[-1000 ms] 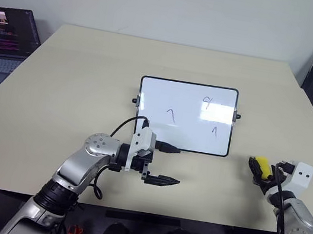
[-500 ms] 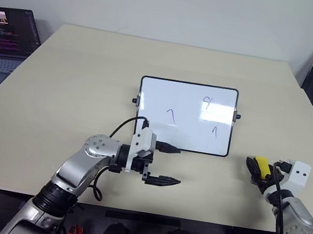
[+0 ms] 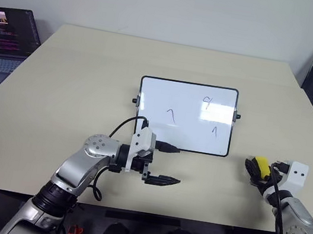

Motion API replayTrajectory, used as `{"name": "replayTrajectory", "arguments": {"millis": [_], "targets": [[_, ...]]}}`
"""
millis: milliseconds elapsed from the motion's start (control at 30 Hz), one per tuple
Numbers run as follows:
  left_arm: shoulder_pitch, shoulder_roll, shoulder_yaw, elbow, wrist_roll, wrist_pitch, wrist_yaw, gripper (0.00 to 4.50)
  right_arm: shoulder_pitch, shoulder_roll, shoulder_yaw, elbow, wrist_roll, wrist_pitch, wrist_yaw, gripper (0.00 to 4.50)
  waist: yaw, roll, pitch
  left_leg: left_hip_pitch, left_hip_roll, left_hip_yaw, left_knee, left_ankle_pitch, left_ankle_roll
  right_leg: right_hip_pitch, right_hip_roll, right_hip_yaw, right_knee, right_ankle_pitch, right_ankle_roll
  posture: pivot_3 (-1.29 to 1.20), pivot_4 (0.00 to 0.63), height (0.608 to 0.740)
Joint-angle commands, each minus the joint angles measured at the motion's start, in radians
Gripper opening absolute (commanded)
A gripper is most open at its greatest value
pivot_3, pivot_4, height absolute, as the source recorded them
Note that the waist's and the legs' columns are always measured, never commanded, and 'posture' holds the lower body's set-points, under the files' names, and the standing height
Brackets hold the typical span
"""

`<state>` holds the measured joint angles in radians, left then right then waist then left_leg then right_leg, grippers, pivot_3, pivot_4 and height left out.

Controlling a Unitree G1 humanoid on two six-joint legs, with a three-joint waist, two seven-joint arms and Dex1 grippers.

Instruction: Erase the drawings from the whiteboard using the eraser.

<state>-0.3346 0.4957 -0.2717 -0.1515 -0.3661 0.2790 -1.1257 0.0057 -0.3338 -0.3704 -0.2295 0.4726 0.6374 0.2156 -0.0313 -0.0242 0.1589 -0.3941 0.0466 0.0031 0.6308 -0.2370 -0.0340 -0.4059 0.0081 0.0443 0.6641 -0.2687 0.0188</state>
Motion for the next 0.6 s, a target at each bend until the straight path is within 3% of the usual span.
{"name": "replayTrajectory", "arguments": {"millis": [33, 267, 567, 600], "targets": [[-0.009, -0.003, 0.012, -0.020, -0.003, -0.016, 0.001, 4.50, -0.012, -0.012, -0.013, -0.008, -0.006, -0.024, 0.001, 4.46, 0.000, 0.000, 0.000, 0.000, 0.000, 0.000, 0.000, 0.000, 0.000, 0.000, 0.000, 0.000, 0.000, 0.000, 0.000, 0.00, 0.150, 0.740], [-0.004, -0.003, 0.012, -0.016, 0.005, -0.030, 0.004, 4.50, -0.013, -0.009, -0.025, 0.009, -0.005, -0.028, -0.008, 4.46, 0.000, 0.000, 0.000, 0.000, 0.000, 0.000, 0.000, 0.000, 0.000, 0.000, 0.000, 0.000, 0.000, 0.000, 0.000, 0.00, 0.150, 0.740], [-0.008, -0.012, 0.012, -0.007, 0.009, -0.039, 0.006, 4.50, -0.013, -0.009, -0.030, 0.014, 0.002, -0.035, -0.009, 1.39, 0.000, 0.000, 0.000, 0.000, 0.000, 0.000, 0.000, 0.000, 0.000, 0.000, 0.000, 0.000, 0.000, 0.000, 0.000, 0.00, 0.150, 0.740], [-0.009, -0.013, 0.012, -0.006, 0.010, -0.041, 0.006, 4.50, -0.013, -0.008, -0.030, 0.014, 0.002, -0.036, -0.009, 1.26, 0.000, 0.000, 0.000, 0.000, 0.000, 0.000, 0.000, 0.000, 0.000, 0.000, 0.000, 0.000, 0.000, 0.000, 0.000, 0.00, 0.150, 0.740]]}}
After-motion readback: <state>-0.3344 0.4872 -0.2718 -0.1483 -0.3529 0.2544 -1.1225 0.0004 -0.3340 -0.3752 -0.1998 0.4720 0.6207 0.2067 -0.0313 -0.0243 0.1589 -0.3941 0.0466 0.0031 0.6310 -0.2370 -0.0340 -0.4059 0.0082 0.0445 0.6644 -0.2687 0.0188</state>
